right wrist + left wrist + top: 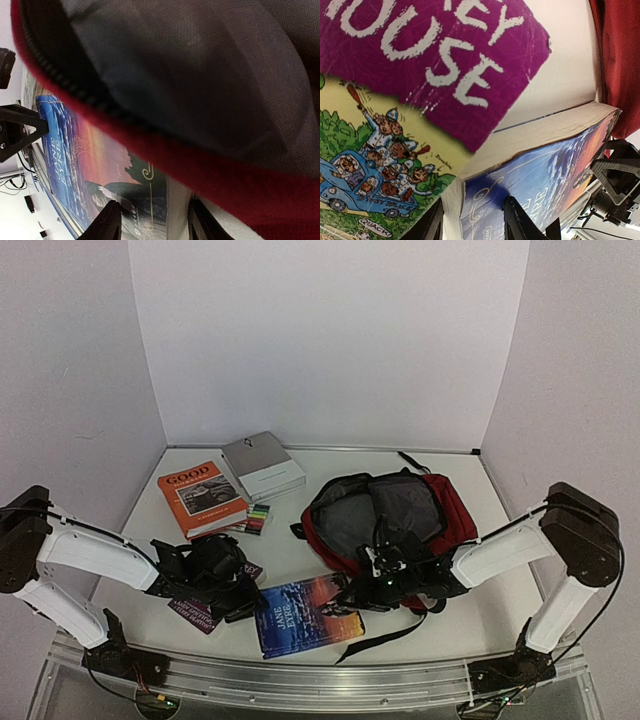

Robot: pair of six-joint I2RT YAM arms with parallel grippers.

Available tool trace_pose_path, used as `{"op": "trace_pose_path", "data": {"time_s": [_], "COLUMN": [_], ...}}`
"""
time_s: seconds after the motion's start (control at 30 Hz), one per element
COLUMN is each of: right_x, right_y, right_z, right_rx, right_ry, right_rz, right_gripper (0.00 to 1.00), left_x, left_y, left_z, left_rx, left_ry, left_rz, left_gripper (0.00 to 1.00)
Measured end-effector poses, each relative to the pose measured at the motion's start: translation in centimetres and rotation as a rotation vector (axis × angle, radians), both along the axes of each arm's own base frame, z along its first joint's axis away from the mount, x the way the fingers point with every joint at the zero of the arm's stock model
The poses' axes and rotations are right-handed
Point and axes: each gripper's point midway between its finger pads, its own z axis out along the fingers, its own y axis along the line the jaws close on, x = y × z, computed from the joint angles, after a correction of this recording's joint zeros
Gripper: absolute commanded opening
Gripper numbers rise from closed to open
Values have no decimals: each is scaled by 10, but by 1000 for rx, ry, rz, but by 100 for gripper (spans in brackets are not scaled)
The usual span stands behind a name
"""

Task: Pack the student bag
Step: Pick up the book from the center of the board.

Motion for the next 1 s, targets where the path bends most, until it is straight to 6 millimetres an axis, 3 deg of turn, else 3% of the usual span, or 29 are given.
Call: {"op": "trace_pose_path", "data": {"time_s": [0.4, 0.73, 0.9, 1.0], "right_x": [-2, -13, -17, -19], "right_y": [-4, -5, -5, -6], "right_z": [0, 2, 6, 11], "right_rx": [112, 176, 192, 205], "right_ry": [52, 138, 170, 174], "right_rz": [-83, -116, -123, -124], "right_gripper": [27, 0, 0, 0], "left_x": [4, 8, 10, 11], "left_y": [0, 1, 1, 1], "left_z": [-2, -1, -1, 0], "left_rx": [4, 8, 10, 11], "left_ry": [-9, -31, -39, -45], "left_rz": [5, 4, 7, 11], "left_gripper": [34, 31, 32, 40]}}
